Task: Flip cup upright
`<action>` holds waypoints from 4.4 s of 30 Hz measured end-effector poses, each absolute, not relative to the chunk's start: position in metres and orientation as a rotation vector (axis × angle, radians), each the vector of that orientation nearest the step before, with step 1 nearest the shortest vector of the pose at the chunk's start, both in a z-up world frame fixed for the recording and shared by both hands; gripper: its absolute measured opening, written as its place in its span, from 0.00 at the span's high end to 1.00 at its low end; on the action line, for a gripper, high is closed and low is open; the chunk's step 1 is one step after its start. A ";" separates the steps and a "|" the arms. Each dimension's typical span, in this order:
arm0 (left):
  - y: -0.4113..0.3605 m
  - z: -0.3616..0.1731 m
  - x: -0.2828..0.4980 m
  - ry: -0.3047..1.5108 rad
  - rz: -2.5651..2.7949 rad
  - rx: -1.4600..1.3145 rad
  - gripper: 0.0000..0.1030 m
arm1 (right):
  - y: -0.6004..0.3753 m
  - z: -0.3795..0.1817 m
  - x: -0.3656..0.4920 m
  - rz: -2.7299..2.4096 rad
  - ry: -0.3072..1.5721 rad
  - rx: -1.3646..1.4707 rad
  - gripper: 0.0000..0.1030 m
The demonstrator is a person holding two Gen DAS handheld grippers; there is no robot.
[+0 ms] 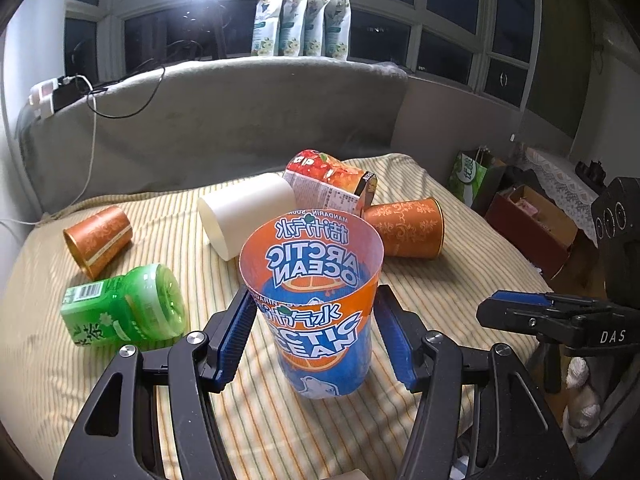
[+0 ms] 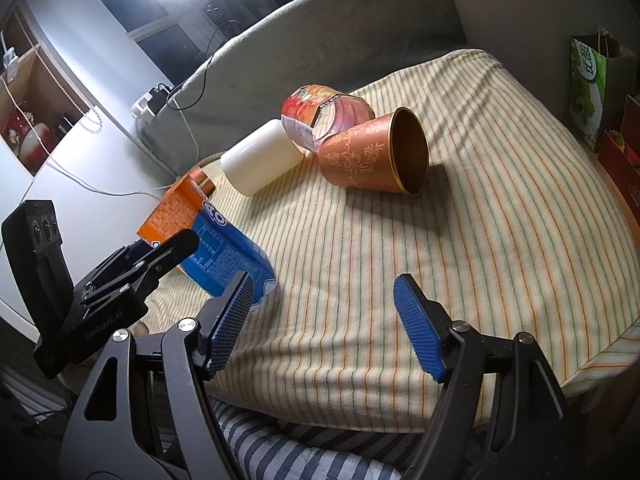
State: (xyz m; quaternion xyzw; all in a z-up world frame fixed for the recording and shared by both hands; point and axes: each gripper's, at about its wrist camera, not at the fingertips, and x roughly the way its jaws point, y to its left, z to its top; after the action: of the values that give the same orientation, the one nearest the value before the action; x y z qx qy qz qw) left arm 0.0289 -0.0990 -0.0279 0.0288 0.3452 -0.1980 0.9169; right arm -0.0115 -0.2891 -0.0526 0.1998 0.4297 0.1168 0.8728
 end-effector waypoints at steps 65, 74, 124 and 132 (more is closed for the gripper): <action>-0.025 0.007 -0.041 0.362 -0.087 0.027 0.20 | -0.231 -0.001 -0.051 0.047 0.429 0.056 0.00; -0.026 0.008 -0.043 0.362 -0.092 0.027 0.20 | -0.223 0.002 -0.057 0.032 0.392 0.018 0.00; -0.027 0.006 -0.044 0.365 -0.089 0.035 0.20 | -0.223 0.000 -0.057 0.032 0.399 0.022 0.00; -0.025 0.007 -0.043 0.361 -0.087 0.041 0.20 | -0.223 -0.001 -0.057 0.031 0.400 0.023 0.00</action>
State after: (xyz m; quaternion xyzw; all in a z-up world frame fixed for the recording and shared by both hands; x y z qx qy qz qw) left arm -0.0432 -0.0253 0.0069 0.0204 0.1793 -0.0433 0.9826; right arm -0.0567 -0.2235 -0.0013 0.0113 0.1987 0.0153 0.9799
